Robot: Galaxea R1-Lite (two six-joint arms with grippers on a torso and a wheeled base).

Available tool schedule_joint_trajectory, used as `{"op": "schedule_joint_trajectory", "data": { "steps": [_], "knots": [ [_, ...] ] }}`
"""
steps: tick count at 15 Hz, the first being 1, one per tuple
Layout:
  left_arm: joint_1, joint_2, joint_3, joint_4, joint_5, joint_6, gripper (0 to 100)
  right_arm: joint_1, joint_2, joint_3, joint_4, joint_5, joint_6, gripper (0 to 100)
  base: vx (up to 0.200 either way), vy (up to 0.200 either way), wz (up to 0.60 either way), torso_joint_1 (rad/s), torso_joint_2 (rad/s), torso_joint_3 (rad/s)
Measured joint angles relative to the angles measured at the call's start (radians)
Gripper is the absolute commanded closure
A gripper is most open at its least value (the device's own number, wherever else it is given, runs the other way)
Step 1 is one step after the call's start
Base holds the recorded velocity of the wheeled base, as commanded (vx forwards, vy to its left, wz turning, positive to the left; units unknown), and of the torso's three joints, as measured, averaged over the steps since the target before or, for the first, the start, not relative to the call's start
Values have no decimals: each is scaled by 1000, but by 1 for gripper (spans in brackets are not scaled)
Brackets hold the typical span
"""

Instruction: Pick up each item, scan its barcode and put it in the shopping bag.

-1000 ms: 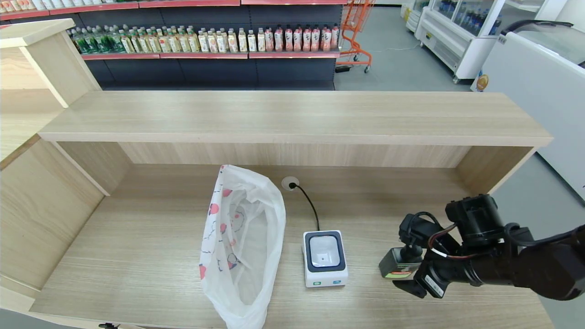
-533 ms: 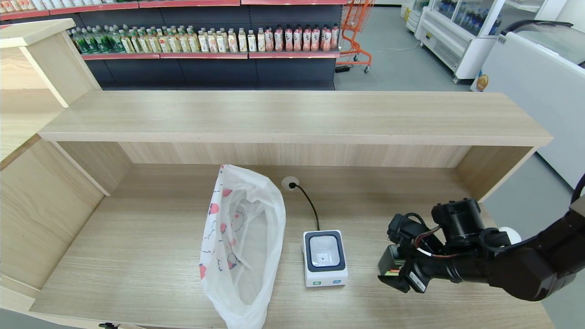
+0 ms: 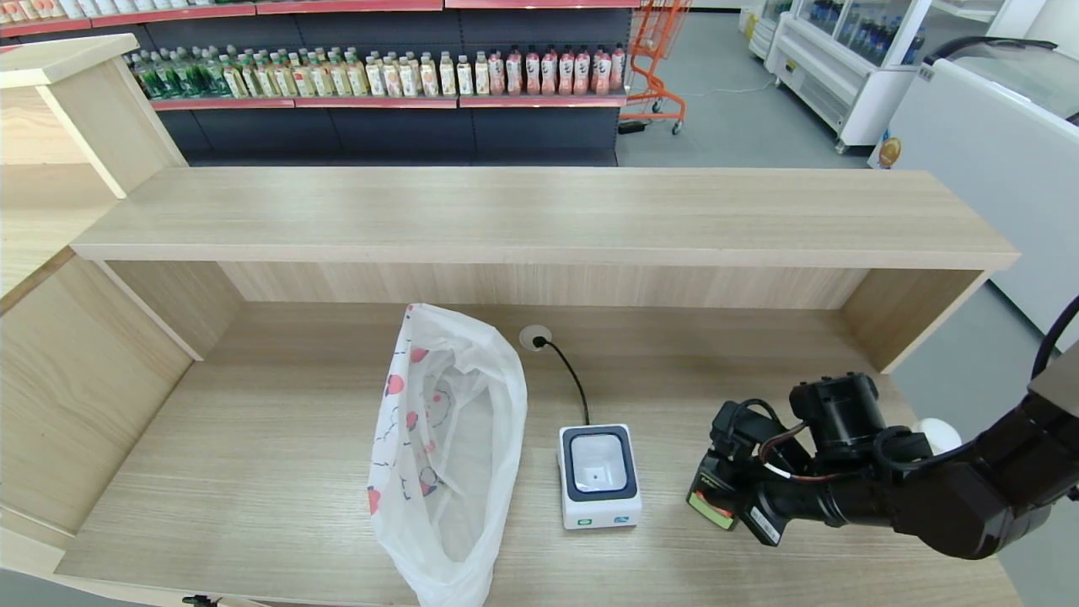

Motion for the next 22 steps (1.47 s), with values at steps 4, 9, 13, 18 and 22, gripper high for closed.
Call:
{"op": "schedule_joint_trajectory", "data": {
  "steps": [4, 9, 13, 18, 22],
  "knots": [
    [0, 0, 0, 0, 0, 0, 0, 0, -45, 55, -137, 0, 46, 100, 0, 0, 0, 0, 0, 0],
    [0, 0, 0, 0, 0, 0, 0, -8, -312, 134, -183, -4, 40, 100, 0, 0, 0, 0, 0, 0],
    [0, 0, 0, 0, 0, 0, 0, -34, -528, 249, -226, 321, -304, 100, 0, 0, 0, 0, 0, 0],
    [0, 0, 0, 0, 0, 0, 0, -53, -560, 259, 150, 689, -1415, 100, 0, 0, 0, 0, 0, 0],
    [0, 0, 0, 0, 0, 0, 0, 33, -432, 214, 384, 725, -1964, 100, 0, 0, 0, 0, 0, 0]
  ]
}}
